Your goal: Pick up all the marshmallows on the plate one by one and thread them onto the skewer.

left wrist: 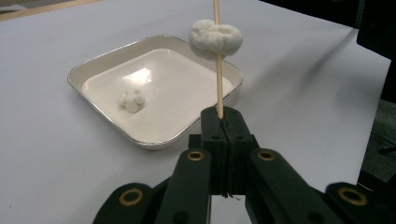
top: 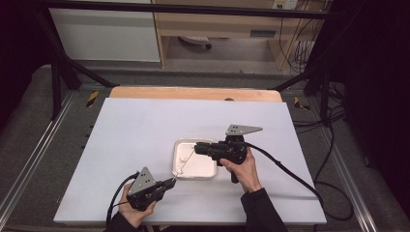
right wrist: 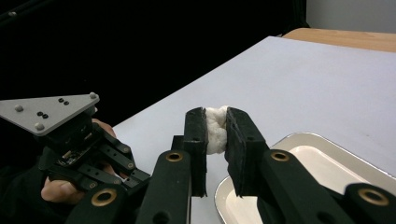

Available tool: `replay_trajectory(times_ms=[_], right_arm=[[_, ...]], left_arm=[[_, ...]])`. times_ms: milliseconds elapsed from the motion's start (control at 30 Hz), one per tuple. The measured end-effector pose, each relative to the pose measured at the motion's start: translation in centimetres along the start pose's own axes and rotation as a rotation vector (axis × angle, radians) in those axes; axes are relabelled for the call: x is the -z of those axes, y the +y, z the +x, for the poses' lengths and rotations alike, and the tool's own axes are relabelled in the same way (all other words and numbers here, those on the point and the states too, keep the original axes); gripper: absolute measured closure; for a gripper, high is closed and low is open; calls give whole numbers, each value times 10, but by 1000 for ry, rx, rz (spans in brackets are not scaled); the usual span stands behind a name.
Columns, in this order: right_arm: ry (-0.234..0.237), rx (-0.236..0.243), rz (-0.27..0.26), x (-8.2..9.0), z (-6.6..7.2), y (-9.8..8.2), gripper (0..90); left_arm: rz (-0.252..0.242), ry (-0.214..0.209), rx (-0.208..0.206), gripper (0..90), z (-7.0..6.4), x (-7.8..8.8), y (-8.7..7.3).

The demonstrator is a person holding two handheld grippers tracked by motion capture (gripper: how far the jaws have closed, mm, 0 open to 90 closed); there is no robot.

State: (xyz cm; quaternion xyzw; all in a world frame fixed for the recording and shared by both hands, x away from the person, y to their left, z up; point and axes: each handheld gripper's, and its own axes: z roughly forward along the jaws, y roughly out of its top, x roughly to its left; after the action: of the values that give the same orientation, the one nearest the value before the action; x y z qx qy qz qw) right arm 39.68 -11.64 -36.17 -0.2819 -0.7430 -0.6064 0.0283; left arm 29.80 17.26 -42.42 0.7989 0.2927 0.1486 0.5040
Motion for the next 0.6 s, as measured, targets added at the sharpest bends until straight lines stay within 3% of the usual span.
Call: replay_trajectory(times_ms=[300,600], right_arm=[[43,-22,8,-2,-1,-1,822],[60,-21,23,-4,1,-4,836]], left_arm=[[3,-16,-44,888,-2,-2,-1],[22,-12,-28,889,-1,-3,-1]])
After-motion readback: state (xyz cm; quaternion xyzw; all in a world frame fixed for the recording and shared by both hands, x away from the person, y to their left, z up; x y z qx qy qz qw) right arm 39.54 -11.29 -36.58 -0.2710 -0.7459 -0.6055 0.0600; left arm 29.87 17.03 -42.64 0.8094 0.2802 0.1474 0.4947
